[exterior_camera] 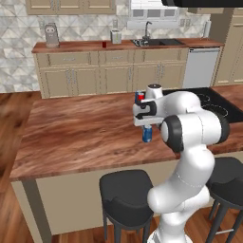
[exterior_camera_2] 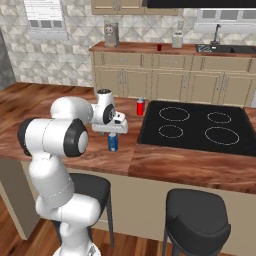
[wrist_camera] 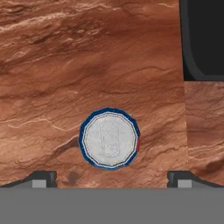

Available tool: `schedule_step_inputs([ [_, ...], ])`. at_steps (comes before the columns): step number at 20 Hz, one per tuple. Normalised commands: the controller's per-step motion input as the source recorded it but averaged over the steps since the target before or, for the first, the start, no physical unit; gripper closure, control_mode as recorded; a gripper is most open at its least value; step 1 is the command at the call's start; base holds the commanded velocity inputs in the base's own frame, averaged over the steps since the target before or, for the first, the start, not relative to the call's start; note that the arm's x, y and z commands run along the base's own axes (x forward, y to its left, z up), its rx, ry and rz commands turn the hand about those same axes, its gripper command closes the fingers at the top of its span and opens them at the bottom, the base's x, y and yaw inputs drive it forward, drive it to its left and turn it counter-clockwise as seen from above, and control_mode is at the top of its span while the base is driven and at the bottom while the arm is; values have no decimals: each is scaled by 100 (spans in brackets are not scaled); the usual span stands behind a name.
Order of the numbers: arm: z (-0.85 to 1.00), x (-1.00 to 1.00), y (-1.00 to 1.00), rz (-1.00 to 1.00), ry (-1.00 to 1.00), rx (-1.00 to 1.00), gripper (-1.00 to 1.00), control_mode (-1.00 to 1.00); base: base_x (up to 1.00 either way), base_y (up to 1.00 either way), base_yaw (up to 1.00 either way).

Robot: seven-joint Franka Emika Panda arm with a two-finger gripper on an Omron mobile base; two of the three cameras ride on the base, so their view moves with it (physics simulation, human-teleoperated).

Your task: Four empty soda cans are scattered around the kitchen. Gather all the cans and cluster them next to the stove for recycling.

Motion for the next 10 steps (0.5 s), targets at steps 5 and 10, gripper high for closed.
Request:
schedule_step_inputs([
  [5, -13, 24, 0, 0, 0, 0, -100, -100, 0, 0, 0],
  [10, -12, 12, 0, 0, 0, 0, -100, -100, 0, 0, 0],
])
